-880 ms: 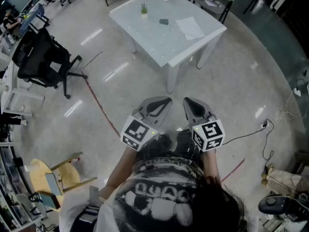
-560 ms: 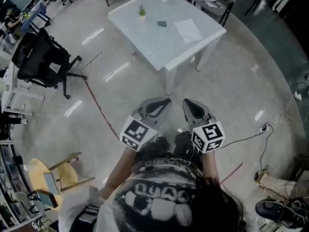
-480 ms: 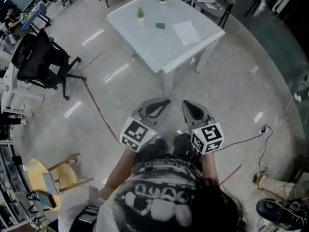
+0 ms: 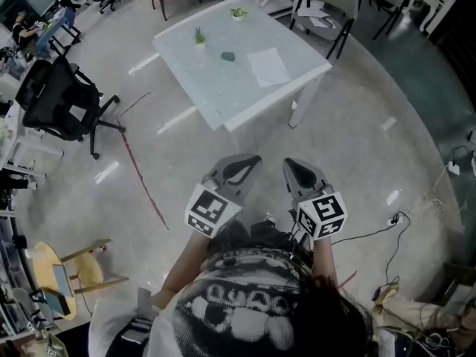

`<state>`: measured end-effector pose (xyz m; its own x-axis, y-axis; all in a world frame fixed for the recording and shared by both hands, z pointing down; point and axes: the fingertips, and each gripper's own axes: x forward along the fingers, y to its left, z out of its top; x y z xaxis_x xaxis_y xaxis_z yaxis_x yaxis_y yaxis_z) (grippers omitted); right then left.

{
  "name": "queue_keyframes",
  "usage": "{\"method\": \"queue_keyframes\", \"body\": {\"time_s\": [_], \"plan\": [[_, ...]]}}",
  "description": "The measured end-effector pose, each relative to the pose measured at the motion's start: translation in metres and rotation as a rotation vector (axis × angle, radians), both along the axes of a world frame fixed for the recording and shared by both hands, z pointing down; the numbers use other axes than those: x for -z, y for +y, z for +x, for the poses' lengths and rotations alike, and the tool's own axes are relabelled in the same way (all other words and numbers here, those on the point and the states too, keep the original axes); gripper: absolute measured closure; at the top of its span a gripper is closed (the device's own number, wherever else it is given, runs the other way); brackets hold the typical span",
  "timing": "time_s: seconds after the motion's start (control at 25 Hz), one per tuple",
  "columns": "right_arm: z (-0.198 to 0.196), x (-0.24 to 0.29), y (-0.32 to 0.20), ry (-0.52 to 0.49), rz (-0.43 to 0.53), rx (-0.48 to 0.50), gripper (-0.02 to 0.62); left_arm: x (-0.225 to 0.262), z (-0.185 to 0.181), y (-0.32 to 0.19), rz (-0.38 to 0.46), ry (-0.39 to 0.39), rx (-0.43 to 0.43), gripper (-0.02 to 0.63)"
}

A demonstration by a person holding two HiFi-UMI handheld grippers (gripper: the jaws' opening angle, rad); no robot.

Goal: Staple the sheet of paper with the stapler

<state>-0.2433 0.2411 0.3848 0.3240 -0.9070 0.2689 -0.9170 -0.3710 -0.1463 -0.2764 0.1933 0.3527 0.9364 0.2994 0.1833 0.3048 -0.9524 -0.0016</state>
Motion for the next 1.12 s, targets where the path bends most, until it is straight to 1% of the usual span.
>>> {"method": "queue_keyframes", "body": {"time_s": [0.12, 0.32, 0.52, 0.72, 0.92, 1.12], "plan": [[0.012, -0.011, 0.014, -0.013, -0.009, 0.038, 0.594, -0.007, 0.013, 0.015, -0.01, -0.006, 0.035, 0.601], [0.021, -0.025, 0.021, -0.05, -0.013, 0.1, 0.594, -0.02, 0.025, 0.031, -0.009, -0.053, 0.057, 0.601], [0.034, -0.03, 0.013, -0.077, 0.007, 0.127, 0.594, -0.02, 0.039, 0.026, 0.017, -0.07, 0.081, 0.603], [0.045, -0.044, 0.0, -0.105, -0.006, 0.144, 0.594, -0.038, 0.057, 0.009, 0.016, -0.12, 0.086, 0.601], [0.092, -0.054, -0.011, -0.108, -0.043, 0.103, 0.594, -0.047, 0.107, -0.007, 0.002, -0.121, 0.044, 0.601], [0.162, -0.06, -0.039, -0.11, -0.08, 0.063, 0.594, -0.047, 0.179, -0.038, -0.024, -0.104, 0.011, 0.601]]}}
